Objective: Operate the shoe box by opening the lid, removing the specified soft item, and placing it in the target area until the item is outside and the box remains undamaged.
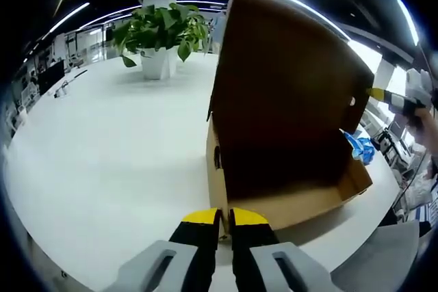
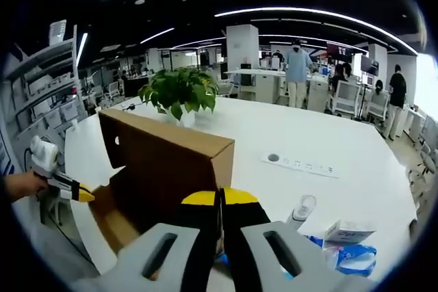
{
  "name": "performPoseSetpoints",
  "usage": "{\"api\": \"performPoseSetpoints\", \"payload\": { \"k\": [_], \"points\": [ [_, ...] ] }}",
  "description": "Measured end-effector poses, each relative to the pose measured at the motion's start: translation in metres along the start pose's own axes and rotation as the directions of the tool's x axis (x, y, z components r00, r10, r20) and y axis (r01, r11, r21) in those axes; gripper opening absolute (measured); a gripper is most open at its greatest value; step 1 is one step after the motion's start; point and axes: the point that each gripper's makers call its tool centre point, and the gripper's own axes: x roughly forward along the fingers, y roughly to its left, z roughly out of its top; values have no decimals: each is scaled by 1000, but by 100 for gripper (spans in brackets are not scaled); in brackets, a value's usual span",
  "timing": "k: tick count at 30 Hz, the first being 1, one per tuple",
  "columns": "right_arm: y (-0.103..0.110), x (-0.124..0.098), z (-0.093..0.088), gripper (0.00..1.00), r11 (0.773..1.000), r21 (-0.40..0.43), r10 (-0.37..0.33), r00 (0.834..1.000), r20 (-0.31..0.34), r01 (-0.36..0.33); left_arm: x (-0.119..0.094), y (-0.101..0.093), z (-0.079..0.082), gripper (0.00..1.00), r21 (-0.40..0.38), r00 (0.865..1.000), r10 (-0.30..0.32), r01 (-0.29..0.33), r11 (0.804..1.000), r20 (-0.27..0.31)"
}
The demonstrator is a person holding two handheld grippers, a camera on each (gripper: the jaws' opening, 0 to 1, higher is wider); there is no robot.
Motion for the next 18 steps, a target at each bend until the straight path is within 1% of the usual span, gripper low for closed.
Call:
{"api": "performPoseSetpoints", "payload": {
  "k": [18],
  "points": [
    [11, -16, -12, 0, 1000, -12, -21, 998, 51, 22, -1, -2, -1, 6, 3, 1000, -16, 16, 1000, 1]
  ]
}}
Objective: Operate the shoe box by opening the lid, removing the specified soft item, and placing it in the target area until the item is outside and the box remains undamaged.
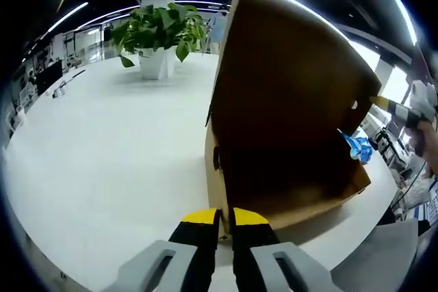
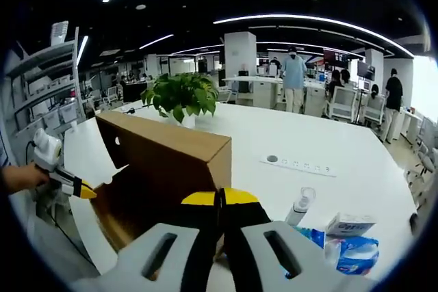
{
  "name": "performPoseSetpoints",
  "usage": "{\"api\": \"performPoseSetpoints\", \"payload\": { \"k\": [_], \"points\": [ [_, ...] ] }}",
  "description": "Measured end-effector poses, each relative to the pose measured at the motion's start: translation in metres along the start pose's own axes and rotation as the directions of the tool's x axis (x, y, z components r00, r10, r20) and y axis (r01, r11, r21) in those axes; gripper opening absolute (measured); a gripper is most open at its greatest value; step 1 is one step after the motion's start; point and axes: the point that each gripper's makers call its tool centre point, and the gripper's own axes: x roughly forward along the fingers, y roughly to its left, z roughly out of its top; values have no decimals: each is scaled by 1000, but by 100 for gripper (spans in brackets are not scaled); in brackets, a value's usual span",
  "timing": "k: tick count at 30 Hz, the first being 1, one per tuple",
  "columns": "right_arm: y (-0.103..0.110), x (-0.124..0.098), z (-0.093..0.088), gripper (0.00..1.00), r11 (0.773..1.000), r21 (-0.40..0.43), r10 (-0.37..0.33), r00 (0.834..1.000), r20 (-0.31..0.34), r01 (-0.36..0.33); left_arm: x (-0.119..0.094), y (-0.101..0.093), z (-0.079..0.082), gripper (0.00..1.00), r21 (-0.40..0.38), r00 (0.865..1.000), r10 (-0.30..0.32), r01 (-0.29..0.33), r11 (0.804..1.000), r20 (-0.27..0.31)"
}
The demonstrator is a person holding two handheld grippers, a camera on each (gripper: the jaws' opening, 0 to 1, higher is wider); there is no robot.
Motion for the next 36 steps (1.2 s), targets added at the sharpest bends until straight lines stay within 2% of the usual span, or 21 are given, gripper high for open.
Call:
{"api": "performPoseSetpoints", "payload": {
  "k": [12, 27, 36],
  "points": [
    [7, -10, -11, 0, 1000, 6, -5, 1000, 21, 5, 0, 0, 0, 6, 5, 1000, -2, 2, 1000, 5],
    [16, -19, -25, 2, 998, -58, -6, 1000, 28, 8, -5, -2, 3, 9, 60, 999, -13, 11, 998, 30],
    [25, -26, -45, 4, 995, -98, 22, 1000, 0, -22, -21, -5, 20, 18, 110, 995, -15, 4, 994, 103]
  ]
}}
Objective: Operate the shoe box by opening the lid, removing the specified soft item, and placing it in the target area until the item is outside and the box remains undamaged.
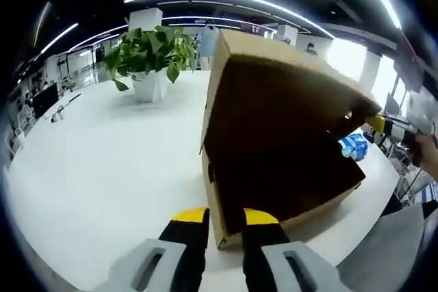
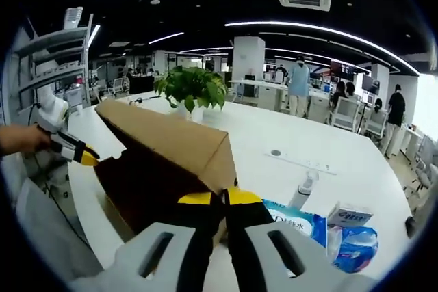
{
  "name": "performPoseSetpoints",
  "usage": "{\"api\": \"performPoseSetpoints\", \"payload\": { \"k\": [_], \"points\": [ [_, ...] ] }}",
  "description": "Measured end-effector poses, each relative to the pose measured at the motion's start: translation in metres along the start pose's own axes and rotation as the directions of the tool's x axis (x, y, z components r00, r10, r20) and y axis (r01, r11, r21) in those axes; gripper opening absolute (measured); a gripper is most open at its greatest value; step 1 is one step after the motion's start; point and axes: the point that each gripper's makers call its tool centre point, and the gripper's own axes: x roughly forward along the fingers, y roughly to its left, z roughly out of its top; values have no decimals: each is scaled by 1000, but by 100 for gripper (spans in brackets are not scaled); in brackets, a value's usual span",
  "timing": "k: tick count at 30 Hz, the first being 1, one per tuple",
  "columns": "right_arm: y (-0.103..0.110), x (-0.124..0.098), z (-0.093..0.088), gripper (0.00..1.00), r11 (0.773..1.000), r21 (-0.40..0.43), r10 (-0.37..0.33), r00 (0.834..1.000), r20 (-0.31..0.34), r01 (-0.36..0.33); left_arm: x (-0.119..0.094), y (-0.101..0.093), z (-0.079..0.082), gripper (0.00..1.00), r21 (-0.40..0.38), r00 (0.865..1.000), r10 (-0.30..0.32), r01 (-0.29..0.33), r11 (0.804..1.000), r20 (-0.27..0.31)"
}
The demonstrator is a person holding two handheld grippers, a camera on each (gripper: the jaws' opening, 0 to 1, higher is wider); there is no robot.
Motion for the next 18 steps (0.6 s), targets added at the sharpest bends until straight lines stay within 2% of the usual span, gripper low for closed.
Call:
{"api": "performPoseSetpoints", "payload": {
  "k": [6, 18],
  "points": [
    [6, -5, -12, 5, 1000, -15, 14, 1000, -18, -15, -8, -2, 13, 21, 29, 999, -3, 2, 1000, 39],
    [21, -10, -33, 11, 997, -63, 52, 998, -35, -54, -13, -9, 19, 28, 120, 997, -29, 21, 993, 66]
  ]
}}
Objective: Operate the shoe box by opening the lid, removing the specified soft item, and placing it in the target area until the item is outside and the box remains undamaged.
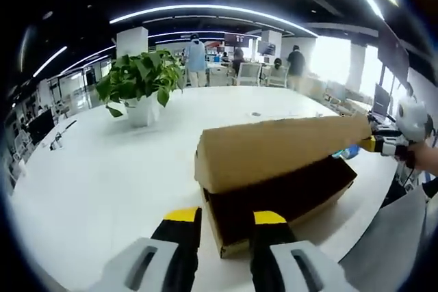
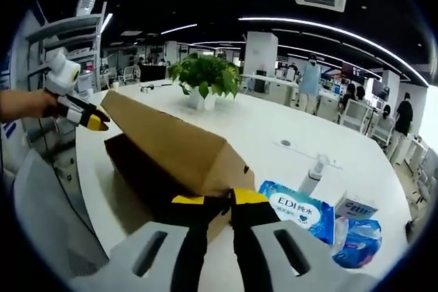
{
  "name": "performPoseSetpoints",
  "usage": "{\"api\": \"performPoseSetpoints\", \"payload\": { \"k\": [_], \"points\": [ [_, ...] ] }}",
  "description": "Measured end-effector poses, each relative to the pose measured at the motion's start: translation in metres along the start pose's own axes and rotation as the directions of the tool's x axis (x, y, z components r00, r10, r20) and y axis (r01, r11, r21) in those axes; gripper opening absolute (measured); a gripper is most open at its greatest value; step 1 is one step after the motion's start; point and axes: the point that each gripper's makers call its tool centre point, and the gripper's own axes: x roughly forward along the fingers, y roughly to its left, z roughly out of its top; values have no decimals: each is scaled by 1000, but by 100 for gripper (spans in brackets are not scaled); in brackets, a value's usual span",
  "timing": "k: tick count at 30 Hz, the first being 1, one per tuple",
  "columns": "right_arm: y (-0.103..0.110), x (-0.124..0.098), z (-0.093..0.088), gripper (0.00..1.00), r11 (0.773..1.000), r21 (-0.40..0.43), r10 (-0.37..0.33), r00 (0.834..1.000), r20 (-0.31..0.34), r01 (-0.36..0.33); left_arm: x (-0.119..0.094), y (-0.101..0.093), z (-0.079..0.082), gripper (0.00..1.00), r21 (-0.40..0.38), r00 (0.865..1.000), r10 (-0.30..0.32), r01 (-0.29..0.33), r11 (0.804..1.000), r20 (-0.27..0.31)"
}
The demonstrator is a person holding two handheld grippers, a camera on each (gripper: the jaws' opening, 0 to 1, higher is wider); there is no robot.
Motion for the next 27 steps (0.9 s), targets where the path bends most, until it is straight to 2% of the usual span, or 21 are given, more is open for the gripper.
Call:
{"api": "performPoseSetpoints", "payload": {
  "k": [6, 11, 18, 27],
  "points": [
    [6, -1, -13, 13, 1000, -22, 19, 999, -27, -20, 1, -2, -2, 30, 21, 1000, -11, 11, 1000, -6],
    [13, -2, -18, 17, 997, -61, 47, 998, -30, -48, 2, -6, -5, 30, 31, 1000, -25, 26, 999, -18],
    [18, -3, -22, 21, 994, -72, 76, 997, -33, -78, 1, -8, -6, 31, 52, 999, -31, 32, 998, -22],
    [27, -4, -28, 26, 989, -94, 108, 993, -48, -112, 0, -13, -15, 34, 101, 998, -46, 51, 994, -45]
  ]
}}
